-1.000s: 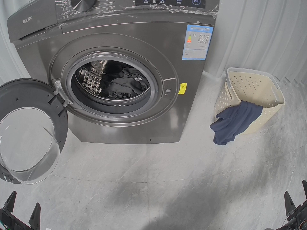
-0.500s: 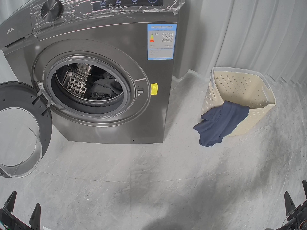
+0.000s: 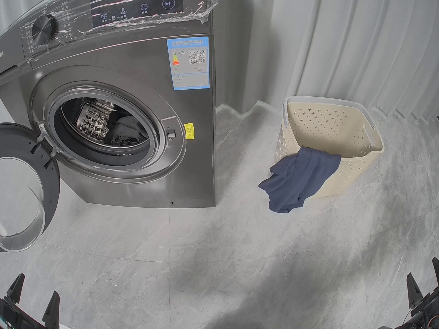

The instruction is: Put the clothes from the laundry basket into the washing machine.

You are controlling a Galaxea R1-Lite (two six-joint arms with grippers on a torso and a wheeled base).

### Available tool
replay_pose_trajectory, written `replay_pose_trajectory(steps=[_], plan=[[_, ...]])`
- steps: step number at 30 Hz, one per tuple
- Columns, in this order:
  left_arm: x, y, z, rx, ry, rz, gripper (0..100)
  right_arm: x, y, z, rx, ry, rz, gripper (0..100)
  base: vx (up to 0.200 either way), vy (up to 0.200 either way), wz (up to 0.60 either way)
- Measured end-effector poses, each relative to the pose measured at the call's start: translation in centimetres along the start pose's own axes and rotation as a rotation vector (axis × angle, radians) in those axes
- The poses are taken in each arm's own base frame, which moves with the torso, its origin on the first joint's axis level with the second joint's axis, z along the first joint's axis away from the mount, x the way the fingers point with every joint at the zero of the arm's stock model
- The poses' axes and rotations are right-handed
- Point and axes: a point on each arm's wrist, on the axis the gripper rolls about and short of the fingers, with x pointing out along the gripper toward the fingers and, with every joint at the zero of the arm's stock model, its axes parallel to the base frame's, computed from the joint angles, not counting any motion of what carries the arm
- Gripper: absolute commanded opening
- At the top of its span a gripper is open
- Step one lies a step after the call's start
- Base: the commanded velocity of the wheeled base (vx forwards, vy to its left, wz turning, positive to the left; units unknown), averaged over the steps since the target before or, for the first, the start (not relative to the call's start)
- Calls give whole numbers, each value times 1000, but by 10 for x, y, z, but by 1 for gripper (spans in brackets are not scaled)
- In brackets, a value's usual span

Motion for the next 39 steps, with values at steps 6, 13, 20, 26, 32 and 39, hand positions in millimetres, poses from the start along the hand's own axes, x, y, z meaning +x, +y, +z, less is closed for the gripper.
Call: replay_pose_trajectory(steps=[6,13,20,26,32,39], plan=[[0,0,0,7,0,0,100,0,0,0,0,0,1,100,0,0,0],[0,0,0,9,0,2,100,0,0,0,0,0,0,100,0,-86,0],[0,0,0,9,1,2,100,0,0,0,0,1,0,100,0,-171,0],[0,0,0,9,2,0,100,0,0,0,0,1,1,100,0,0,0],[0,0,0,7,2,2,100,0,0,0,0,1,0,100,0,-133,0],[0,0,0,-1,2,4,100,0,0,0,0,1,1,100,0,-57,0]])
